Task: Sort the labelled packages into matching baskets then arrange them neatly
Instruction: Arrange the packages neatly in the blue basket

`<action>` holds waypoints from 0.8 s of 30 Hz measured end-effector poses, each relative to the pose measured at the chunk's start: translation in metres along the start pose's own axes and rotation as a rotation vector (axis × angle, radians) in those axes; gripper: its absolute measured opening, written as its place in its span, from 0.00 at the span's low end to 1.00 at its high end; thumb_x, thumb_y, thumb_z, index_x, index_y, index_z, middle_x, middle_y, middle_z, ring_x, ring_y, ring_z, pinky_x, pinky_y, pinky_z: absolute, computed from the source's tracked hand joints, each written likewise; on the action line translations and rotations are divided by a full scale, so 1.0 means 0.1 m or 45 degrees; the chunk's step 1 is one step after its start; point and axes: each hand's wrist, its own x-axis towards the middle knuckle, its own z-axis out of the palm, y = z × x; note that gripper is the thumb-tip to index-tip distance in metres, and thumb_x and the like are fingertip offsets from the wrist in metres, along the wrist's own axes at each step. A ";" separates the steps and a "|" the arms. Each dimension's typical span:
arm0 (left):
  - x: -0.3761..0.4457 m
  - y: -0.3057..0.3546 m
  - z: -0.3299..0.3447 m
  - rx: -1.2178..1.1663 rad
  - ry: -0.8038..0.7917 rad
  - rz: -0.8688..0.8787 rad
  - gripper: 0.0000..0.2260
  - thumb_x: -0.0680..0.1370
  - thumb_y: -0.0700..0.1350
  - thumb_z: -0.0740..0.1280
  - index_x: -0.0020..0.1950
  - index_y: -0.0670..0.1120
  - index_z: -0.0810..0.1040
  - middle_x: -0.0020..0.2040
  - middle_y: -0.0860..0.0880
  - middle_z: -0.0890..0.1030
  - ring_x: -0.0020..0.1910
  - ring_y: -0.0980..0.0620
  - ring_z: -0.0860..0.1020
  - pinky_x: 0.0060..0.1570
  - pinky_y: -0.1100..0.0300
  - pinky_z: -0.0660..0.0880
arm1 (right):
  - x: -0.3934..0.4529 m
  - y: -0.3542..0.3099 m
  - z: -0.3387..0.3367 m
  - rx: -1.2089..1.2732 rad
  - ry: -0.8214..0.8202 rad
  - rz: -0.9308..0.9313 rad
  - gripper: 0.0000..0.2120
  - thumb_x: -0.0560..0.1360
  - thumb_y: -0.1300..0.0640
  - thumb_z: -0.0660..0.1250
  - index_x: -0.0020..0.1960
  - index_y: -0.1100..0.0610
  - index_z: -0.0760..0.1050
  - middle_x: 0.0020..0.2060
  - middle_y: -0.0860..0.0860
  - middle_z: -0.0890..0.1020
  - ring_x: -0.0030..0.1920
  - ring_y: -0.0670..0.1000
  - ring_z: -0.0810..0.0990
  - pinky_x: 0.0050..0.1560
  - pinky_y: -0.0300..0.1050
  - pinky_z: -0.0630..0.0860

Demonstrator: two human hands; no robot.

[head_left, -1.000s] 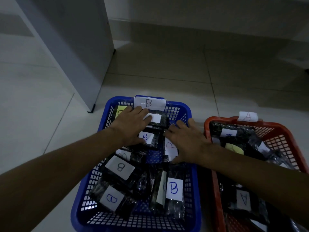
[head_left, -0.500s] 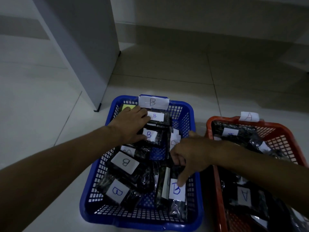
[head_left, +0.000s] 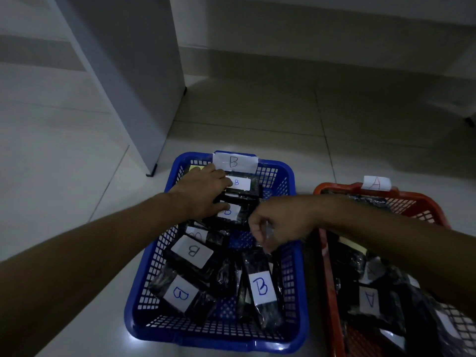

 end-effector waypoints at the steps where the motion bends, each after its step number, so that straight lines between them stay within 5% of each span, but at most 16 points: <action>1: 0.01 -0.01 0.00 -0.030 -0.004 -0.014 0.24 0.76 0.60 0.64 0.69 0.50 0.69 0.65 0.50 0.73 0.64 0.50 0.67 0.63 0.51 0.68 | 0.00 -0.01 -0.03 0.030 -0.007 0.008 0.15 0.70 0.48 0.76 0.52 0.50 0.76 0.50 0.45 0.81 0.52 0.47 0.79 0.56 0.48 0.76; 3: 0.00 -0.02 0.00 -0.056 -0.014 -0.023 0.23 0.76 0.59 0.64 0.68 0.50 0.71 0.64 0.50 0.74 0.63 0.50 0.68 0.62 0.52 0.69 | -0.03 -0.08 -0.01 -0.112 -0.079 0.074 0.25 0.67 0.38 0.76 0.57 0.49 0.73 0.52 0.44 0.79 0.53 0.48 0.75 0.55 0.45 0.69; 5: -0.03 -0.01 0.03 -0.058 -0.044 -0.003 0.23 0.77 0.59 0.63 0.68 0.50 0.71 0.65 0.49 0.73 0.63 0.49 0.69 0.61 0.51 0.70 | -0.03 -0.16 0.13 -0.411 -0.150 0.141 0.35 0.65 0.31 0.72 0.63 0.48 0.69 0.55 0.45 0.76 0.57 0.49 0.70 0.65 0.49 0.62; 9: -0.14 0.00 0.11 -0.038 -0.084 0.028 0.23 0.77 0.57 0.63 0.70 0.51 0.70 0.65 0.50 0.74 0.62 0.49 0.68 0.61 0.50 0.69 | -0.03 -0.16 0.47 -0.542 -0.022 0.047 0.44 0.62 0.28 0.72 0.69 0.52 0.64 0.60 0.48 0.73 0.57 0.49 0.68 0.71 0.54 0.54; 12: -0.20 0.01 0.17 -0.066 -0.058 0.058 0.20 0.78 0.56 0.63 0.67 0.50 0.73 0.62 0.51 0.75 0.59 0.50 0.69 0.58 0.53 0.69 | -0.05 -0.10 0.52 -0.382 0.075 -0.007 0.37 0.62 0.30 0.73 0.61 0.50 0.66 0.51 0.44 0.70 0.52 0.47 0.67 0.64 0.51 0.60; 17: -0.29 0.06 0.18 -0.308 -0.077 0.036 0.14 0.79 0.52 0.63 0.62 0.49 0.77 0.56 0.51 0.77 0.56 0.50 0.72 0.55 0.55 0.72 | -0.08 0.00 0.22 0.226 0.203 -0.048 0.21 0.68 0.46 0.78 0.55 0.48 0.72 0.52 0.45 0.75 0.50 0.46 0.75 0.45 0.40 0.73; 21: -0.32 0.09 0.18 -0.449 -0.183 0.032 0.12 0.78 0.52 0.64 0.57 0.48 0.79 0.51 0.51 0.79 0.52 0.51 0.77 0.50 0.54 0.75 | -0.03 0.26 -0.22 0.255 0.471 0.120 0.16 0.70 0.47 0.76 0.54 0.49 0.75 0.52 0.47 0.79 0.51 0.48 0.79 0.50 0.43 0.75; 24: -0.31 0.10 0.14 -0.471 -0.322 0.044 0.16 0.77 0.56 0.65 0.62 0.51 0.77 0.55 0.53 0.77 0.56 0.53 0.73 0.56 0.56 0.72 | 0.06 0.42 -0.47 0.075 0.413 0.318 0.10 0.73 0.47 0.73 0.50 0.51 0.77 0.49 0.49 0.80 0.49 0.50 0.78 0.50 0.47 0.74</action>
